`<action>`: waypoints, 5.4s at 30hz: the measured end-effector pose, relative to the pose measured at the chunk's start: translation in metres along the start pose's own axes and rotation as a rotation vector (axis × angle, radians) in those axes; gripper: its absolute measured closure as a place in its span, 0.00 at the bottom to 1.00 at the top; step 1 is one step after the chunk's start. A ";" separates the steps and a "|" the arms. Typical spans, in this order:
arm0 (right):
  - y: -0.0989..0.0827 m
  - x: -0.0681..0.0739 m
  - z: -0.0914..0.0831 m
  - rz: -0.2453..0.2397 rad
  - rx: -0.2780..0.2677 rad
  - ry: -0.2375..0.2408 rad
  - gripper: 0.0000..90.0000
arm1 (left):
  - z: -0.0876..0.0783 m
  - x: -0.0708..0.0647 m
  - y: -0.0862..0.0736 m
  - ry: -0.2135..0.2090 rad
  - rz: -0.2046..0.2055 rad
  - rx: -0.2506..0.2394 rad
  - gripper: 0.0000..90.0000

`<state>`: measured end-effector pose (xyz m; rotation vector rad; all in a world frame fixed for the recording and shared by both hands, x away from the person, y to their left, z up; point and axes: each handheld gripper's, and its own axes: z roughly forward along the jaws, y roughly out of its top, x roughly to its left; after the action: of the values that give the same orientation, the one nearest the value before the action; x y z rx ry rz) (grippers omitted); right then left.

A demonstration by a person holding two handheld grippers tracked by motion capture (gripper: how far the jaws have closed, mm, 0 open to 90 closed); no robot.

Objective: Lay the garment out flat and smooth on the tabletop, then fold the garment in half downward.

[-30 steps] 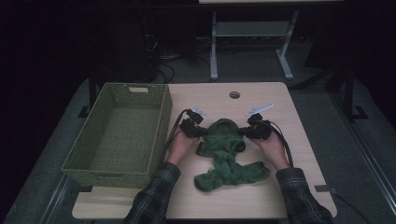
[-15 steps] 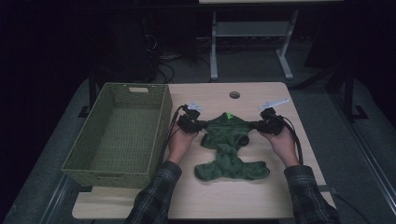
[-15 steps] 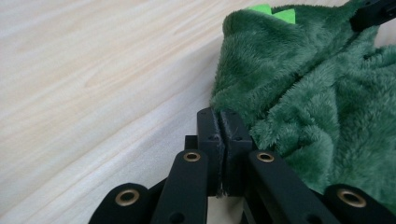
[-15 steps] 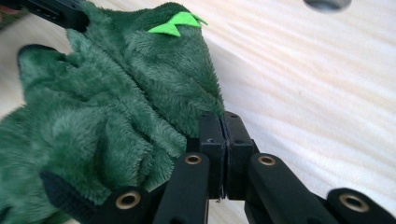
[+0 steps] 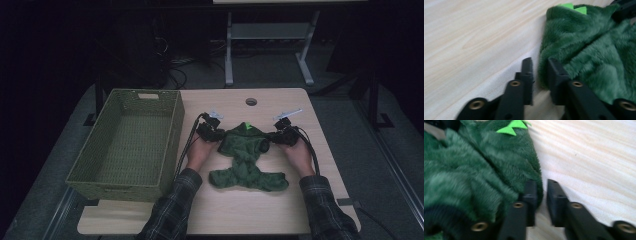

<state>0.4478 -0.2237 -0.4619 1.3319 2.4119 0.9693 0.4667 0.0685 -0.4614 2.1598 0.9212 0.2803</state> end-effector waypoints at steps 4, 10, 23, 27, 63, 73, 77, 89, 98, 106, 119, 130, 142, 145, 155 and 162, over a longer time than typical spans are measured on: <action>0.005 0.002 -0.013 0.005 -0.043 0.015 0.72 | -0.014 -0.001 0.007 0.000 0.008 -0.008 0.74; 0.013 0.009 -0.034 -0.001 -0.112 0.025 0.66 | -0.032 -0.001 0.010 -0.007 0.015 -0.004 0.66; 0.013 0.024 -0.062 -0.006 -0.121 0.062 0.59 | -0.059 -0.029 0.003 -0.058 0.057 0.022 0.48; 0.013 0.031 -0.071 -0.015 -0.135 0.085 0.57 | -0.068 -0.035 -0.004 -0.060 0.053 0.018 0.43; -0.019 0.111 -0.078 -0.138 -0.168 0.225 0.67 | -0.121 -0.100 -0.114 -0.094 0.098 0.018 0.16; -0.020 0.135 -0.067 -0.179 -0.141 0.266 0.72 | -0.126 -0.106 -0.139 -0.088 0.122 0.049 0.16; -0.020 0.149 -0.062 -0.207 -0.128 0.282 0.74 | -0.126 -0.111 -0.144 -0.083 0.119 0.045 0.16; -0.020 0.187 -0.046 -0.273 -0.098 0.343 0.78 | -0.122 -0.112 -0.153 -0.051 0.174 0.006 0.16; -0.023 0.215 -0.021 -0.348 -0.053 0.348 0.81 | -0.123 -0.112 -0.153 -0.052 0.184 0.014 0.16; -0.027 0.224 -0.002 -0.384 -0.018 0.290 0.81 | -0.123 -0.112 -0.153 -0.053 0.179 0.012 0.16; -0.040 0.232 0.007 -0.446 -0.018 0.216 0.95 | -0.123 -0.112 -0.153 -0.057 0.178 0.012 0.16; -0.047 0.221 -0.005 -0.428 0.058 0.336 0.97 | -0.123 -0.112 -0.153 -0.057 0.177 0.012 0.16; -0.041 0.215 -0.037 -0.396 -0.059 0.368 0.97 | -0.122 -0.112 -0.153 -0.062 0.171 0.006 0.16; -0.037 0.210 -0.048 -0.379 -0.098 0.367 0.96 | -0.122 -0.112 -0.153 -0.063 0.171 0.007 0.16; -0.032 0.183 -0.073 -0.325 -0.170 0.324 0.95 | -0.121 -0.112 -0.152 -0.062 0.171 0.004 0.16; -0.039 0.164 -0.081 -0.282 -0.180 0.281 0.95 | -0.121 -0.112 -0.152 -0.060 0.176 0.005 0.16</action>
<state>0.2906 -0.1399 -0.4062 0.8127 2.5443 1.3259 0.2512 0.1280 -0.4774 2.2445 0.6997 0.2971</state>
